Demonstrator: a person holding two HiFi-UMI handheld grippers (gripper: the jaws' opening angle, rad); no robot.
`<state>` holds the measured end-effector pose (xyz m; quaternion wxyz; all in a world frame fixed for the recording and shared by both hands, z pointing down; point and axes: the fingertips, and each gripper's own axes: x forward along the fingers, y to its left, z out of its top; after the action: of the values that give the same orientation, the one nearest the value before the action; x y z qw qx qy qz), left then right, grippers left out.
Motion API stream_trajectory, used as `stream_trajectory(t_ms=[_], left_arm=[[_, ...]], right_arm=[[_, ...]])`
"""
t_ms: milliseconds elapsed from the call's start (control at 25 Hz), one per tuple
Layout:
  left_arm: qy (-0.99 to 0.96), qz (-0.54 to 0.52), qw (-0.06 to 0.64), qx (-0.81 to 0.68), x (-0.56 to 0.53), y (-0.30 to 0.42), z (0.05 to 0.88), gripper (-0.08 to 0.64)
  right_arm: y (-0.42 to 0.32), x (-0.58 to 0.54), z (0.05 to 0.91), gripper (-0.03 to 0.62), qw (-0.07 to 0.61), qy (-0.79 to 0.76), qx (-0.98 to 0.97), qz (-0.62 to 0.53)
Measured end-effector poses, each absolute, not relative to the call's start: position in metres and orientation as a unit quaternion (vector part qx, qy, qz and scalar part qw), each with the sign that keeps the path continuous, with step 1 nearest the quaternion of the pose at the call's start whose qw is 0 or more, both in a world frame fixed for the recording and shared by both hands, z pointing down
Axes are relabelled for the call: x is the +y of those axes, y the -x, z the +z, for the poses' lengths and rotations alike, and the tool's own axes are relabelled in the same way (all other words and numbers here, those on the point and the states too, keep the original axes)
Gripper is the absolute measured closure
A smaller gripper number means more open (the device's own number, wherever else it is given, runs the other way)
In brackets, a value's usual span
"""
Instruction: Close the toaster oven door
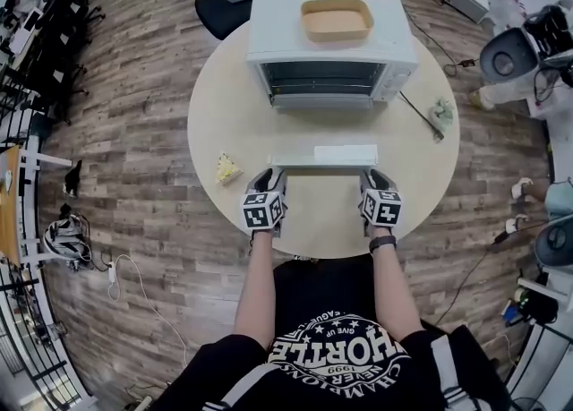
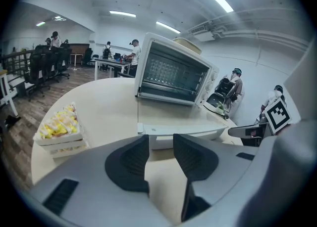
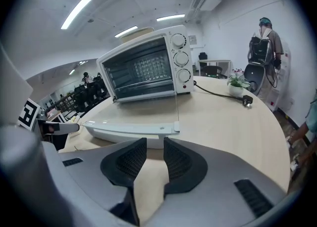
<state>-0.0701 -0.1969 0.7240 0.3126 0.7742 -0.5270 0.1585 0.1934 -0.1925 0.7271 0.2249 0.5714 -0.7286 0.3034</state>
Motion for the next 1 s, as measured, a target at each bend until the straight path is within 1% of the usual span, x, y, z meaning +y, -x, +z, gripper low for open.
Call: stream_trajectory(t_ms=[840, 1000], left_arm=[[-0.754, 0.169, 0.341, -0.535, -0.211, 0.067, 0.754, 0.394], [-0.754, 0.169, 0.341, -0.536, -0.214, 0.063, 0.756, 0.407]], right_arm=[[-0.199, -0.206, 0.752, 0.465, 0.217, -0.573, -0.718, 0.328], [-0.201, -0.208, 0.753, 0.468, 0.216, -0.575, -0.717, 0.329]])
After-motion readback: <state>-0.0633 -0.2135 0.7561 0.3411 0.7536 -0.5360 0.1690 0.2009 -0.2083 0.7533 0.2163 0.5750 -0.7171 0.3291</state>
